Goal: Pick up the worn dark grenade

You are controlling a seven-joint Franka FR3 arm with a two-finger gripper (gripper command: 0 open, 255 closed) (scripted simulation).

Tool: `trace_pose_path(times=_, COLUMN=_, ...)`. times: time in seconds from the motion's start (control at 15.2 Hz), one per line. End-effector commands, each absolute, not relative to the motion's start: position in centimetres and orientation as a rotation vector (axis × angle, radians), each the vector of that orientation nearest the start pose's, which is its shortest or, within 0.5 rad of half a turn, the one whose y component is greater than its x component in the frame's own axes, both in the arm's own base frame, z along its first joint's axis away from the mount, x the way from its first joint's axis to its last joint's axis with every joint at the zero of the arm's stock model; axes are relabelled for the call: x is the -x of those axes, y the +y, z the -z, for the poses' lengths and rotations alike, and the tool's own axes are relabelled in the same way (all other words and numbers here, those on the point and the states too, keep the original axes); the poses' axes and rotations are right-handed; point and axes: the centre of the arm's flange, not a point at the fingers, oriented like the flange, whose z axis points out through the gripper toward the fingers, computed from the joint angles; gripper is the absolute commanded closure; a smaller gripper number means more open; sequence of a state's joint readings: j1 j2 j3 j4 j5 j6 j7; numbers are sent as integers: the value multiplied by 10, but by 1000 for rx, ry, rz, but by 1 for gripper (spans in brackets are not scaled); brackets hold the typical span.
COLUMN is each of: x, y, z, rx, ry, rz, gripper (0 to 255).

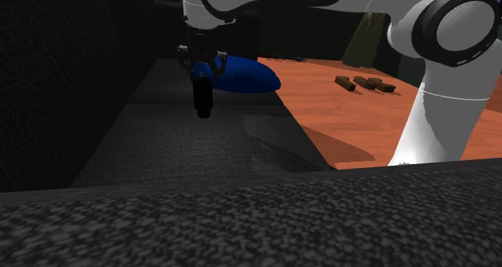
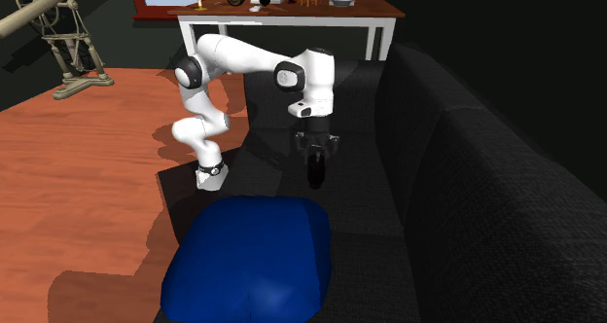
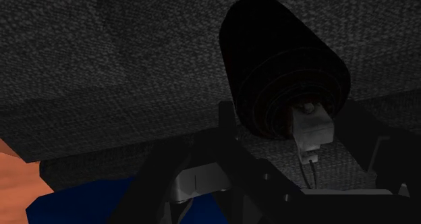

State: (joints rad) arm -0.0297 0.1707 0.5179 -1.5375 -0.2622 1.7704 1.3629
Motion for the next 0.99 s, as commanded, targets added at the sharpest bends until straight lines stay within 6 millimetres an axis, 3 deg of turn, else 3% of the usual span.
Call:
trace_pose_path(times=0.0, x=-565, y=247, z=-581, rx=2888, ry=1295, rz=303, gripper=255)
trace_pose_path(times=0.79, x=-565, y=247, z=-645, rx=2888, ry=1295, rz=303, gripper=255)
trace_pose_path(times=0.92, x=-565, y=247, z=-646, rx=2888, ry=1295, rz=303, gripper=255)
